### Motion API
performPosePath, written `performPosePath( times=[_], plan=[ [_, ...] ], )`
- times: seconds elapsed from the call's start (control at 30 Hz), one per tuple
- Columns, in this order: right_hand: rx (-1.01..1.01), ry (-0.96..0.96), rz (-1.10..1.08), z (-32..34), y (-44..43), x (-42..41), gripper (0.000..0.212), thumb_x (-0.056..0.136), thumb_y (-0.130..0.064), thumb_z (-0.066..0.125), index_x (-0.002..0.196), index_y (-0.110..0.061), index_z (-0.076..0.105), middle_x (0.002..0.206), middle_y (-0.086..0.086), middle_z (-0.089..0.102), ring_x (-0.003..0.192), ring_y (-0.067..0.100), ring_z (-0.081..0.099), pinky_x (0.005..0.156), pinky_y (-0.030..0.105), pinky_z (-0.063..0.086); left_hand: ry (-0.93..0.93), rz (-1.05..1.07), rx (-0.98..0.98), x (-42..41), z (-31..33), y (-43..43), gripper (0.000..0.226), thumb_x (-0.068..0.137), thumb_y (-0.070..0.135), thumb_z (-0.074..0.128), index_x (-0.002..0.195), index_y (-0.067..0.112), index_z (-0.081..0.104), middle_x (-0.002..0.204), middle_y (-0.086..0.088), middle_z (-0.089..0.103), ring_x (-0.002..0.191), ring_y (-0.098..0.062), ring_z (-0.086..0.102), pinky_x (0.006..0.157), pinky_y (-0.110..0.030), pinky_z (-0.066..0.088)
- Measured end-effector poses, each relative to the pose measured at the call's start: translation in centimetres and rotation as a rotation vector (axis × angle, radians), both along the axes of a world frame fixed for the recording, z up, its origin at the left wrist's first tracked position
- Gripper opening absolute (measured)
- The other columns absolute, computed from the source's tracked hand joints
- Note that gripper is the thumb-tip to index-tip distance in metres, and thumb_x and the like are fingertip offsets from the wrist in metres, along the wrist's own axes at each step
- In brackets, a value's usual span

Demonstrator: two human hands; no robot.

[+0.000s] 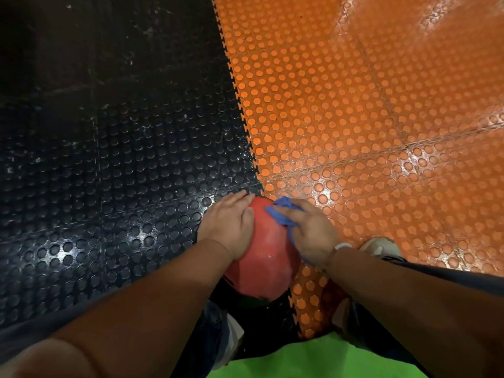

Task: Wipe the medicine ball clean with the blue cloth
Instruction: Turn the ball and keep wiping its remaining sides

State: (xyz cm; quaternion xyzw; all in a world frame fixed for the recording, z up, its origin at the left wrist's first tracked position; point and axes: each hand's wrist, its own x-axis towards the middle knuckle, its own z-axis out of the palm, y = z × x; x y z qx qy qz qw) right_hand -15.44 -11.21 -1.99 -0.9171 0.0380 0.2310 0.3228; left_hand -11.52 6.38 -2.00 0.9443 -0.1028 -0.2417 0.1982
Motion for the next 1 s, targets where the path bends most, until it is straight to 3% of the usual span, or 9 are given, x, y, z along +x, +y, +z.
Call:
performPosePath(
  times=[0.1,0.23,0.33,0.4,0.47,0.6,0.67,0.83,1.0],
  plan=[
    [-0.022,0.23,-0.214,-0.6,-0.4,2.1,0.047,0.087,0.0,0.042,0.124,-0.023,0.061,0.114,0.009,0.062,0.101,0.028,0.058,0.083,0.028,0.046,-0.014,0.007,0.036,-1.2,0.1,-0.9,0.068,0.085,0.043,0.009,0.147,0.029,0.034,0.154,0.009,0.029,0.143,-0.01,0.019,0.117,-0.026,0.011],
    [-0.145,-0.073,0.172,1.4,2.5,1.5,0.05,0.088,-0.014,0.043,0.135,-0.03,0.047,0.141,-0.003,0.042,0.116,0.03,0.043,0.102,0.03,0.035,-0.031,0.068,0.052,-1.4,-0.1,-1.2,0.068,0.084,0.042,0.011,0.145,0.028,0.037,0.153,0.007,0.032,0.143,-0.012,0.021,0.117,-0.031,0.014],
    [-0.155,0.002,0.13,0.6,1.2,1.2,0.051,0.091,-0.013,0.041,0.138,-0.033,0.042,0.142,-0.005,0.038,0.119,0.026,0.037,0.104,0.03,0.033,-0.016,0.091,0.027,-1.2,-0.2,-0.9,0.067,0.084,0.041,0.012,0.145,0.027,0.038,0.153,0.007,0.032,0.142,-0.011,0.022,0.117,-0.031,0.014],
    [-0.189,0.196,-0.002,-0.9,-0.3,2.2,0.047,0.089,-0.008,0.044,0.131,-0.025,0.053,0.121,0.004,0.05,0.112,0.026,0.048,0.088,0.027,0.042,-0.01,0.08,0.025,-1.3,0.1,-0.9,0.067,0.085,0.042,0.011,0.145,0.028,0.036,0.154,0.008,0.031,0.143,-0.01,0.021,0.118,-0.032,0.013],
    [-0.225,0.299,0.02,-1.1,-0.6,3.0,0.041,0.086,-0.005,0.044,0.123,-0.015,0.058,0.099,0.008,0.048,0.099,0.028,0.054,0.073,0.026,0.041,-0.014,0.057,0.034,-1.4,0.2,-1.0,0.067,0.085,0.042,0.011,0.146,0.029,0.035,0.154,0.008,0.03,0.143,-0.01,0.02,0.118,-0.03,0.012],
    [-0.191,0.036,0.187,1.0,1.3,2.1,0.05,0.09,-0.013,0.042,0.14,-0.022,0.042,0.135,0.002,0.042,0.116,0.028,0.042,0.1,0.032,0.036,-0.023,0.077,0.047,-1.3,0.0,-0.5,0.067,0.085,0.041,0.011,0.145,0.028,0.037,0.153,0.008,0.031,0.142,-0.01,0.022,0.118,-0.033,0.014],
    [-0.137,-0.077,0.228,0.8,1.1,1.0,0.053,0.092,-0.013,0.039,0.143,-0.026,0.036,0.143,-0.001,0.037,0.119,0.028,0.036,0.104,0.034,0.034,-0.023,0.079,0.036,-1.3,0.1,-0.5,0.067,0.084,0.041,0.012,0.145,0.028,0.038,0.153,0.008,0.032,0.142,-0.01,0.022,0.118,-0.032,0.014],
    [-0.306,0.264,0.115,-2.0,-1.8,0.8,0.055,0.092,-0.012,0.041,0.145,-0.025,0.032,0.13,0.009,0.044,0.117,0.03,0.046,0.097,0.03,0.041,-0.01,0.066,0.033,-1.1,0.1,-0.9,0.061,0.09,0.042,0.014,0.145,0.03,0.036,0.154,0.009,0.031,0.143,-0.011,0.02,0.118,-0.029,0.012],
    [-0.107,-0.125,0.158,0.8,1.1,0.2,0.054,0.087,-0.018,0.034,0.141,-0.019,0.039,0.133,0.008,0.042,0.117,0.031,0.041,0.101,0.039,0.039,0.001,0.203,0.003,0.4,-0.1,-0.6,0.044,0.1,0.029,0.029,0.142,0.026,0.044,0.151,0.006,0.037,0.14,-0.01,0.028,0.116,-0.029,0.02]
  ],
)
